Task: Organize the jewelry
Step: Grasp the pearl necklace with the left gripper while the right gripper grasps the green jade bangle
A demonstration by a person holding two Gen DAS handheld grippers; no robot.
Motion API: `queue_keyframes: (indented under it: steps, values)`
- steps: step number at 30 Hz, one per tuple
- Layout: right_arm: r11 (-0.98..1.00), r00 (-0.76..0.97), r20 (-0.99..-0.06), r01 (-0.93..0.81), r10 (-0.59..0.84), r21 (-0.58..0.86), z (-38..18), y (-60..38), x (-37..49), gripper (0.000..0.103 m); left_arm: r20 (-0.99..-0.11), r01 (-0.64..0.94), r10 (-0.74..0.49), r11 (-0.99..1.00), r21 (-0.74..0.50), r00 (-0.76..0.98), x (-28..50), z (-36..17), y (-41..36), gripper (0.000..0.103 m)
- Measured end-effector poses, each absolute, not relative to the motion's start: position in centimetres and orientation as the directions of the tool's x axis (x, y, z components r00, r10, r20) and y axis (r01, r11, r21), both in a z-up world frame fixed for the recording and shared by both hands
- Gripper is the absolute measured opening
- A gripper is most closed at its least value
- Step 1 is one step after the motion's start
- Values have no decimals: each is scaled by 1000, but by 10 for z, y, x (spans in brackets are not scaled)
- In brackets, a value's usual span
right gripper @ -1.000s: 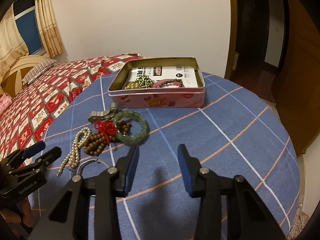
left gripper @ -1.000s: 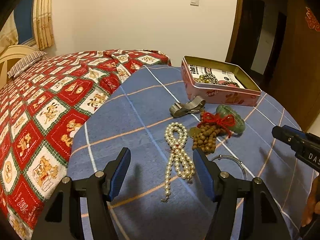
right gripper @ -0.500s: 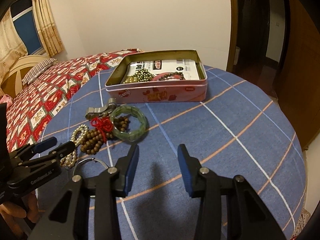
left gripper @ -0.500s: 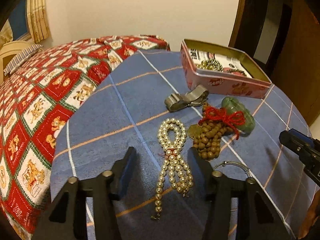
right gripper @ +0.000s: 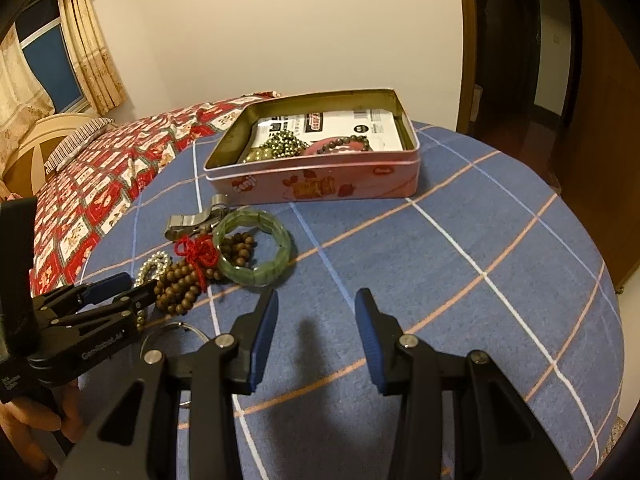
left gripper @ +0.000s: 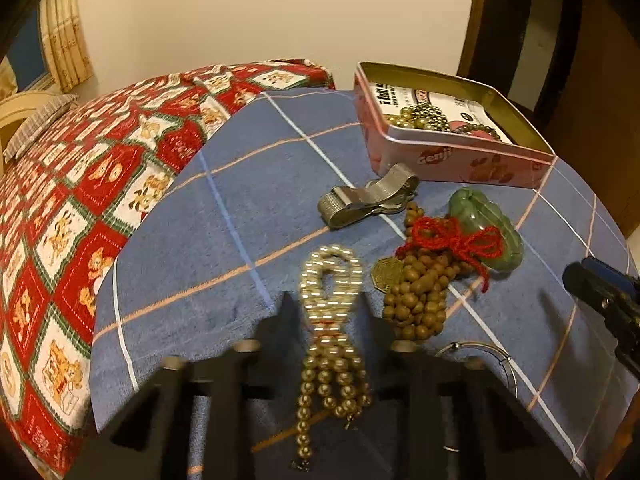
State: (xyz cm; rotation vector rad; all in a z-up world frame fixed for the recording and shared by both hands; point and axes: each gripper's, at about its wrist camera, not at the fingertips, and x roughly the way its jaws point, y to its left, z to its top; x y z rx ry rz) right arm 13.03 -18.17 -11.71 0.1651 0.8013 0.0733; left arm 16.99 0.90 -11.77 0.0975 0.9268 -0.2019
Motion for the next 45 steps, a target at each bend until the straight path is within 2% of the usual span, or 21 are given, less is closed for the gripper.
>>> queue_keyframes:
  steps: [2, 5, 6, 10, 15, 17, 24, 25, 29, 37, 45]
  values:
    - [984, 696, -706, 0, 130, 180, -116, -183, 132, 44, -800, 224, -148, 974, -18, 581, 170, -117, 9, 14]
    - [982, 697, -705, 2, 132, 186, -116, -184, 136, 43, -795, 222, -179, 973, -57, 580, 171, -116, 14, 13]
    - [982, 697, -705, 2, 133, 188, -116, -184, 138, 43, -784, 221, -199, 972, -81, 587, 170, -114, 17, 5]
    - [982, 695, -705, -7, 139, 187, -115, -182, 149, 42, -714, 224, -250, 965, -133, 654, 160, -100, 26, 6]
    - [982, 674, -722, -34, 158, 183, -119, -171, 171, 41, -682, 229, -294, 955, -188, 669, 156, -93, 32, 5]
    - [986, 665, -731, -42, 150, 164, -122, -165, 178, 37, -663, 236, -310, 951, -202, 681, 153, -88, 34, 5]
    - [992, 638, -759, -72, 126, 105, -136, -145, 195, 35, -618, 245, -320, 948, -205, 718, 148, -73, 40, 5]
    - [994, 643, -759, -77, 107, 75, -137, -142, 195, 34, -616, 243, -320, 947, -209, 720, 149, -73, 42, 5]
    - [996, 653, -755, -92, 62, 1, -138, -136, 194, 15, -619, 230, -319, 948, -221, 718, 155, -71, 43, 6]
    - [994, 672, -733, -58, 110, 97, -134, -161, 191, 10, -627, 219, -294, 956, -197, 721, 154, -69, 32, 6]
    - [955, 731, -664, 56, 158, 290, -118, -219, 177, 10, -614, 235, -299, 954, -186, 730, 150, -60, 24, 6]
